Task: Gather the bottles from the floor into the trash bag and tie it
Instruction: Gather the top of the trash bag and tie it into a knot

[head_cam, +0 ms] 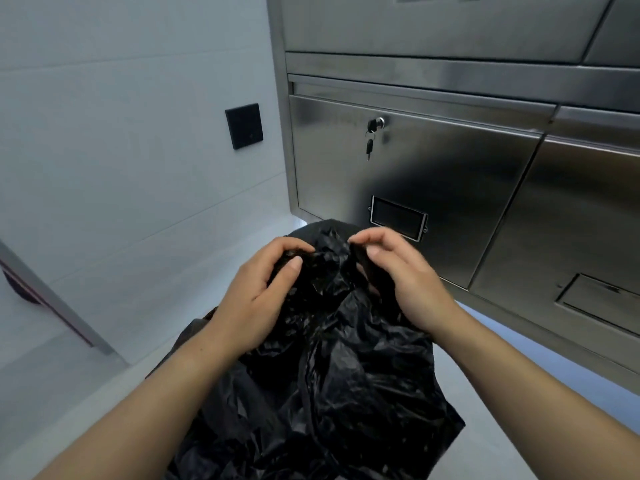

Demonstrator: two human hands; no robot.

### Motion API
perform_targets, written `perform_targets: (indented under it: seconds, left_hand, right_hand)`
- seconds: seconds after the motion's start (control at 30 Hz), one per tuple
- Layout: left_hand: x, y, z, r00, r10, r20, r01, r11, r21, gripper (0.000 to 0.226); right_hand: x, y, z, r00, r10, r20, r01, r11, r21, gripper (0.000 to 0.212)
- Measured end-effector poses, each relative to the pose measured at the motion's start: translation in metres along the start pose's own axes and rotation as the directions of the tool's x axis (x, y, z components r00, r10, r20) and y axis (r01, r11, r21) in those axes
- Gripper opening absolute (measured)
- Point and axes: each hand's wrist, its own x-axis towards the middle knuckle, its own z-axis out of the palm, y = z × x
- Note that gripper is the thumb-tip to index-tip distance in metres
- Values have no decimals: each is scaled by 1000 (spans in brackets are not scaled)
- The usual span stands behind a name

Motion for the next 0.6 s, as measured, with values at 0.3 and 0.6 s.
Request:
perform_targets:
  seconds: [0.3,0.6]
  left_hand:
    - [-6,-2,7,997,-71,1,71,996,44,20]
    - [-8,-7,7,988,-144,46,133,972,194,26]
  right_hand:
    - [-6,9,-8,999,19,47,-13,991,-130,12]
    - [-4,17,-13,992,-14,-128,-23,959,-283,18]
